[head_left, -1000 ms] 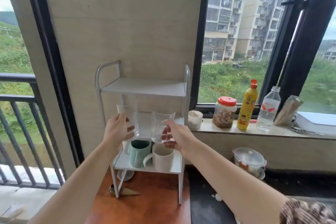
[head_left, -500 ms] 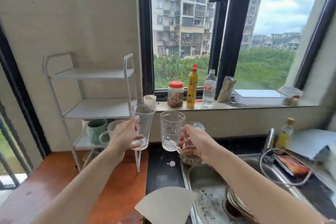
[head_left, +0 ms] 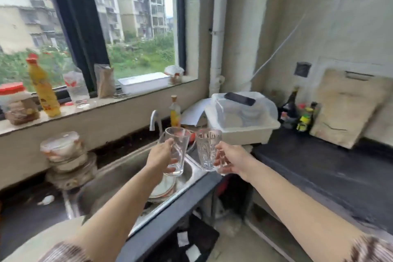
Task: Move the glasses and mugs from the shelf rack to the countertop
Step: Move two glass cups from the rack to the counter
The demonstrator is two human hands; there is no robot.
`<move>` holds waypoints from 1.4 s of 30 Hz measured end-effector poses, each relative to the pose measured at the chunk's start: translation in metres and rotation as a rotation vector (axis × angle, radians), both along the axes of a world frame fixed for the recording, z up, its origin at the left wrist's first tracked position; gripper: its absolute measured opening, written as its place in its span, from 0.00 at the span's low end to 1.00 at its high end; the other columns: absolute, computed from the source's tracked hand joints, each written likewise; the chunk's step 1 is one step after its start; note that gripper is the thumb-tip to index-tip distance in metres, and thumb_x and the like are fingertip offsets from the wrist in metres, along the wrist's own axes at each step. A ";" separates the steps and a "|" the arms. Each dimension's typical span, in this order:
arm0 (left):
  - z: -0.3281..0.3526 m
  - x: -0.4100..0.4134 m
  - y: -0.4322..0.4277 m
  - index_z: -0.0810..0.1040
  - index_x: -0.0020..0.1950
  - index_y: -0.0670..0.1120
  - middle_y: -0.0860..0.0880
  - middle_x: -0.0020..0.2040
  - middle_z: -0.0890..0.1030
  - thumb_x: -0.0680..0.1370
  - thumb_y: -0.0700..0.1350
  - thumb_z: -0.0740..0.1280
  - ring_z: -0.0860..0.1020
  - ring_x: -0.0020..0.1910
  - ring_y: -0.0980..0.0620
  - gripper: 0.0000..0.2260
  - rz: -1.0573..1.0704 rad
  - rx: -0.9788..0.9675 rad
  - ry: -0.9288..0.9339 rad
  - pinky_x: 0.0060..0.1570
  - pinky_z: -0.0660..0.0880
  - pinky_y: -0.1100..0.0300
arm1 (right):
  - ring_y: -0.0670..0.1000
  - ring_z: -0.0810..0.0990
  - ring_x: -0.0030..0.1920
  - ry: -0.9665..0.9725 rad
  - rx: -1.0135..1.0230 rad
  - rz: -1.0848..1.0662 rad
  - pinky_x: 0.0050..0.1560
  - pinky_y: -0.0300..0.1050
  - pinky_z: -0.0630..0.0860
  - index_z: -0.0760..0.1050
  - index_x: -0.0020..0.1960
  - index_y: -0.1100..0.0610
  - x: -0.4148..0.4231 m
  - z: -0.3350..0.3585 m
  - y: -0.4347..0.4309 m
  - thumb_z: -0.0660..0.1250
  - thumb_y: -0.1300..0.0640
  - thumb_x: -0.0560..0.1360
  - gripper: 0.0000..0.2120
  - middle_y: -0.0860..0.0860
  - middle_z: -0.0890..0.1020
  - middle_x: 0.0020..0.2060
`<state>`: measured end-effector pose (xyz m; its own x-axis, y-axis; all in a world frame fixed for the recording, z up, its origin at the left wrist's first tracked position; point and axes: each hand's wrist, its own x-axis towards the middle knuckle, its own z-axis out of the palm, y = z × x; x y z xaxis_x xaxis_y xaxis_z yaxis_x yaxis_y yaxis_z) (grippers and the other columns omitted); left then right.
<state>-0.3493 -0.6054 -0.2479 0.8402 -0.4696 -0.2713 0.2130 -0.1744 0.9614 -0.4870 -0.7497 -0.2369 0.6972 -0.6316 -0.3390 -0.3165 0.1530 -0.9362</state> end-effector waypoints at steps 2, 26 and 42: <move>-0.002 -0.024 -0.058 0.77 0.45 0.49 0.51 0.45 0.78 0.78 0.53 0.62 0.81 0.43 0.47 0.09 -0.120 0.023 0.018 0.42 0.79 0.50 | 0.51 0.75 0.31 0.008 0.019 -0.130 0.32 0.45 0.75 0.74 0.40 0.58 -0.036 -0.004 -0.040 0.61 0.53 0.78 0.12 0.55 0.75 0.33; -0.076 -0.324 -0.589 0.78 0.46 0.44 0.40 0.69 0.71 0.80 0.51 0.60 0.70 0.66 0.38 0.13 -1.046 0.459 0.290 0.68 0.54 0.37 | 0.58 0.79 0.42 0.224 0.220 -1.085 0.39 0.46 0.80 0.78 0.39 0.61 -0.385 -0.091 -0.416 0.62 0.50 0.77 0.16 0.57 0.77 0.45; -0.134 -0.528 -0.751 0.71 0.44 0.39 0.37 0.47 0.75 0.81 0.42 0.60 0.76 0.45 0.38 0.09 -1.032 0.380 0.680 0.52 0.73 0.44 | 0.54 0.82 0.39 0.332 0.287 -1.165 0.31 0.39 0.77 0.78 0.43 0.60 -0.574 -0.144 -0.586 0.63 0.50 0.77 0.13 0.52 0.78 0.42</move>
